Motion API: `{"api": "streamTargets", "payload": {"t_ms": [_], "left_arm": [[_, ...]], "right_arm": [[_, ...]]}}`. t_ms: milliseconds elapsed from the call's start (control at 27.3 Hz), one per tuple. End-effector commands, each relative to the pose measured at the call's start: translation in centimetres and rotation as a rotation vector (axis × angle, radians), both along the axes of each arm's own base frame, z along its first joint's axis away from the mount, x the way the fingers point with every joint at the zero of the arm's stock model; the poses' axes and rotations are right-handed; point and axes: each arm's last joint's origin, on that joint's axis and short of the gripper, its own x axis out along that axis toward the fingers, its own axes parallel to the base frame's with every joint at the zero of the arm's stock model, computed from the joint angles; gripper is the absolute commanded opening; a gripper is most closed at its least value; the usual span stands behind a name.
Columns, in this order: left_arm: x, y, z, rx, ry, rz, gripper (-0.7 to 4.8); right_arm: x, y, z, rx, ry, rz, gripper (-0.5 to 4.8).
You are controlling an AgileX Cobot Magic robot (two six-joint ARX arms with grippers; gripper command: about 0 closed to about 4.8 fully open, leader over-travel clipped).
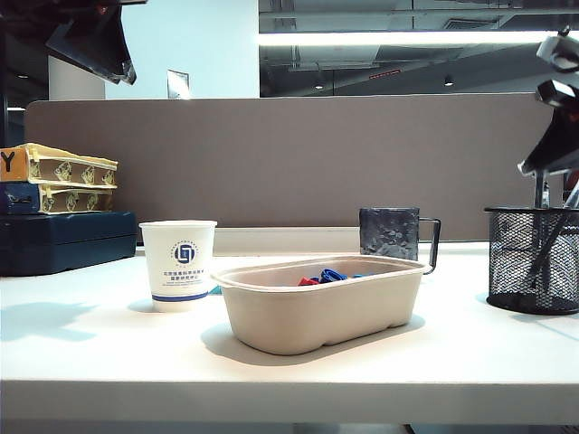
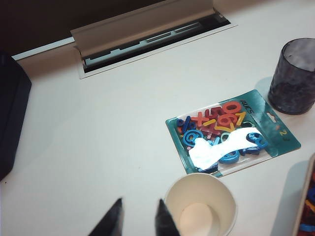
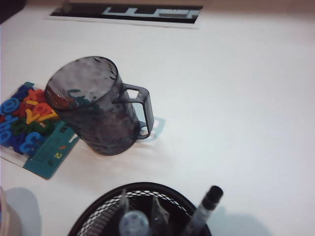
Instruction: Pick up one pen and put it in the pen container.
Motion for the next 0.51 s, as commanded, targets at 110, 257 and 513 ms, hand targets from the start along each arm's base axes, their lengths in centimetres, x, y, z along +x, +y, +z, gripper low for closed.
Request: {"api": "streamTargets", "payload": {"t_ms": [110, 257, 513], "left_arm": [[-0.1, 0.0, 0.2, -0.007, -0.007, 0.000, 0.82], [-0.1, 0.0, 0.2, -0.007, -0.006, 0.000, 0.80], [-0.1, 0.0, 0.2, -0.004, -0.008, 0.007, 0.80]], "right_arm": [[0.3, 0.0, 0.3, -0.005, -0.032, 0.005, 1.26], [0.3, 0.0, 0.4, -0.005, -0.041, 0.005, 1.27], [-0.2, 0.1, 1.6, 0.018, -0.091, 0.000, 1.26]]}}
